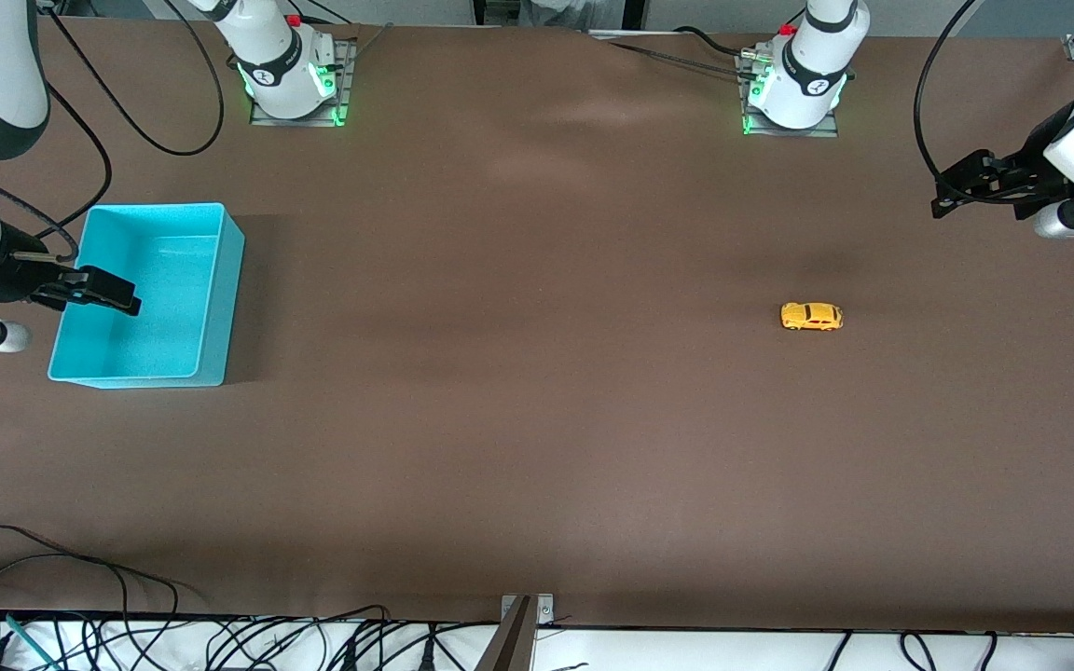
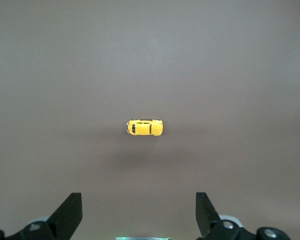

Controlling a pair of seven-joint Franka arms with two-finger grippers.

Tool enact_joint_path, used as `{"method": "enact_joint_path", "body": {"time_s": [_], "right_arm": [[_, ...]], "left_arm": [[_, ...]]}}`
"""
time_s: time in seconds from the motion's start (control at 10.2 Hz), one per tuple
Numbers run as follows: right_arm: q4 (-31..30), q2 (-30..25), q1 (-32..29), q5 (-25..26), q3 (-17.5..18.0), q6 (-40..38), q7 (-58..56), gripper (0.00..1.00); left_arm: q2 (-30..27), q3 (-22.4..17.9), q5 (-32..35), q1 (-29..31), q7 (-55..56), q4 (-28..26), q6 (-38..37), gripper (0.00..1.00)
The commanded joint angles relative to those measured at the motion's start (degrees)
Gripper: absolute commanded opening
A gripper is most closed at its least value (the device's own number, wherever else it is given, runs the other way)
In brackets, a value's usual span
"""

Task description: Wind up and store yellow beetle car

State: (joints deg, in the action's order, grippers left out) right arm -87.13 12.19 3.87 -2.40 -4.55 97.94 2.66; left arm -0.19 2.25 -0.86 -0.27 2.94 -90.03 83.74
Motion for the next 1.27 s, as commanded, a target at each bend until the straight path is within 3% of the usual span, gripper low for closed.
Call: {"method": "enact_joint_path", "body": {"time_s": [0.0, 0.2, 0.88, 1.17], "right_arm": [[0.0, -0.2, -0.4, -1.1, 0.1, 0.1, 0.2, 1.00], [0.0, -0.2, -0.4, -1.1, 0.1, 0.2, 0.2, 1.00], [0.0, 0.1, -0.3, -1.1, 0.1, 0.4, 0.1, 1.00], [0.0, 0.1, -0.3, -1.1, 0.1, 0.4, 0.2, 1.00]], "left_arm": [[-0.5, 0.0, -0.8, 1.6, -0.1, -2.9, 1.1, 1.00], [-0.1, -0.1, -0.7, 2.2, 0.0, -7.3, 4.4, 1.00], [1.4, -0.6, -0.8, 4.1, -1.8, -13.9, 10.6, 1.00], [0.8, -0.6, -0.7, 4.9, -2.3, -19.7, 18.9, 1.00]]}}
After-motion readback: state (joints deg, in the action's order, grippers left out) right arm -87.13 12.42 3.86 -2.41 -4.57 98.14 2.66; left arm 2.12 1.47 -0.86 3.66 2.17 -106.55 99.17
